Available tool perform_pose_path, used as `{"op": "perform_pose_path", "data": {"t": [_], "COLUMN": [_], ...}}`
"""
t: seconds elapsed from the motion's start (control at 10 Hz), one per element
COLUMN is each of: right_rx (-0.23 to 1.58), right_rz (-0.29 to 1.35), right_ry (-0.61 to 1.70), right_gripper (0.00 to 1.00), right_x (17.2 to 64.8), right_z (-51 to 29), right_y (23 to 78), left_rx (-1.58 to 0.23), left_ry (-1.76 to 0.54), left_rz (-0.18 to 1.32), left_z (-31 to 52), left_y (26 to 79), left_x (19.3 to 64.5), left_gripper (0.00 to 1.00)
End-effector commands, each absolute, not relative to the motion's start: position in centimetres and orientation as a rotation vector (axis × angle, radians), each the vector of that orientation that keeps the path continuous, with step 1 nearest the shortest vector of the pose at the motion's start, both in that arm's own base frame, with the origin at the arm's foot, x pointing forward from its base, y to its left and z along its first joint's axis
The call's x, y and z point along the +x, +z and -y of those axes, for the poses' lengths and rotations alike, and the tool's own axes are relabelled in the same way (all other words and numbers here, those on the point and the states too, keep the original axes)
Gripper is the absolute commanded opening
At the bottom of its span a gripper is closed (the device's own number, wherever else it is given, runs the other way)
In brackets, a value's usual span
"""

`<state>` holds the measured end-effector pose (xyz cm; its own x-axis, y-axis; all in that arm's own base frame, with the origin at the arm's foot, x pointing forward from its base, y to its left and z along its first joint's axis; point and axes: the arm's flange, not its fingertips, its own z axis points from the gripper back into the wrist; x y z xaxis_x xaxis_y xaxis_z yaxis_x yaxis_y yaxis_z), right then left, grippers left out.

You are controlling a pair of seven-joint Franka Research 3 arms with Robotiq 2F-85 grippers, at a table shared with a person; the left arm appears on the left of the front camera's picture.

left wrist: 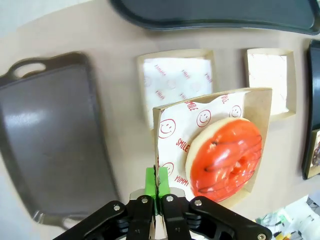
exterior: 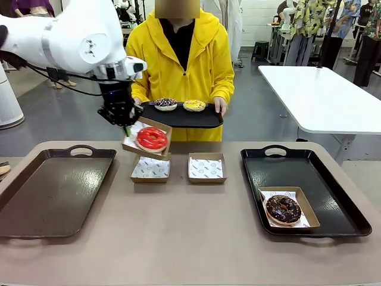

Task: Individually package the donuts and arrange them on the tray.
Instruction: Place the picked Paper togo box on the Handle tray while simultaneously picking up another Paper togo box from the table with the other hand.

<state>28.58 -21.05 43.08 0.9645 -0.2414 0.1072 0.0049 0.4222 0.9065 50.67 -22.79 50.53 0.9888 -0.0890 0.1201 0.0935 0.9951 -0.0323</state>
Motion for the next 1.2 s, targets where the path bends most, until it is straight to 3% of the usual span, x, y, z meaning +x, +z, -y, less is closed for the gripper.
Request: {"op": "perform_pose_path", "data": {"t": [0.0,0.3,0.6,1.1], "right_rx": [0.968,0.798,0.668,0.633], "right_rz": [0.205,0.195,0.173,0.149], "right_ry": [-0.124,-0.115,-0.120,-0.092], "right_gripper": [1.00,1.00,1.00,1.00], "right_x": [30.4,35.3,39.9,41.6], "right_z": [14.4,5.6,-2.1,-6.2], "right_y": [47.9,51.1,49.5,46.2], "left_rx": [-0.031,-0.027,-0.023,0.014], "left_ry": [-0.104,-0.041,0.022,0.070], "left_rz": [0.088,0.049,0.073,0.032], "left_z": [17.3,11.0,7.3,3.5], "left_y": [53.0,52.8,51.4,48.0], "left_x": [47.5,43.3,39.1,36.9], "left_gripper": [0.01,0.01,0.01,0.01]}}
